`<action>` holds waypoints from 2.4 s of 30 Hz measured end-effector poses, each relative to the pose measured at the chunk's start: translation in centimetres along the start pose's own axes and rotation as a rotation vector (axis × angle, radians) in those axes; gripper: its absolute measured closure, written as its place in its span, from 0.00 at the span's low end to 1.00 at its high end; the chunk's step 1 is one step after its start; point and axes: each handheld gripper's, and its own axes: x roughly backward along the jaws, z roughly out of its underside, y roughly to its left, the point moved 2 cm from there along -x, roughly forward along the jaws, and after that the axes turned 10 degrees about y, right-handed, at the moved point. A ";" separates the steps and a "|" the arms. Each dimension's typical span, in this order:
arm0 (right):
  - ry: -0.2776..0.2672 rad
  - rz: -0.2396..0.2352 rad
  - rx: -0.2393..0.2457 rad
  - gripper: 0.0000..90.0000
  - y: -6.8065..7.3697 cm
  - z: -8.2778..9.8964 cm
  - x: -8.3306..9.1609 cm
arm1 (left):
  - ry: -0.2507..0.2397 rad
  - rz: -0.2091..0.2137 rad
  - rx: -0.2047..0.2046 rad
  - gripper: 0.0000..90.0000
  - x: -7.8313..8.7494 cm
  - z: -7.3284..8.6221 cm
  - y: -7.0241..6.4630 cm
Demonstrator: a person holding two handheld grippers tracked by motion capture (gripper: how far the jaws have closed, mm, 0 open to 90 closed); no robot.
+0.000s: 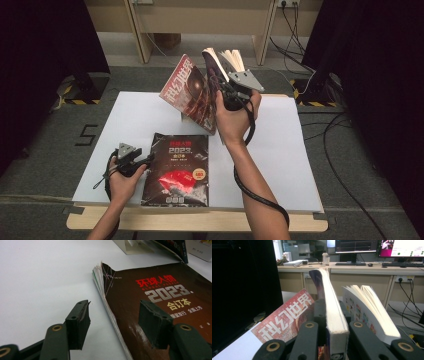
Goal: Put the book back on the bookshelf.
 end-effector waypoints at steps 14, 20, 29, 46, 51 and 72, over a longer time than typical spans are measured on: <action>-0.059 0.023 0.006 0.93 0.5 -1.1 -2.1 | -0.003 0.008 0.015 0.46 0.0 0.0 0.1; -0.066 0.027 0.002 0.93 0.7 -1.6 -3.1 | -0.003 0.015 0.023 0.46 0.0 0.0 0.2; -0.080 0.047 0.005 0.93 0.7 -1.7 -4.2 | -0.004 0.016 0.022 0.46 0.0 0.0 0.2; -0.058 0.071 -0.014 0.93 0.1 -1.3 -6.5 | 0.002 0.013 0.014 0.47 0.0 0.0 0.2; -0.044 0.082 -0.009 0.93 0.0 -1.0 -7.3 | -0.001 0.021 0.019 0.47 0.0 0.0 0.2; -0.073 0.103 -0.002 0.93 0.2 -0.4 -9.2 | 0.000 0.027 0.024 0.47 0.0 0.0 0.3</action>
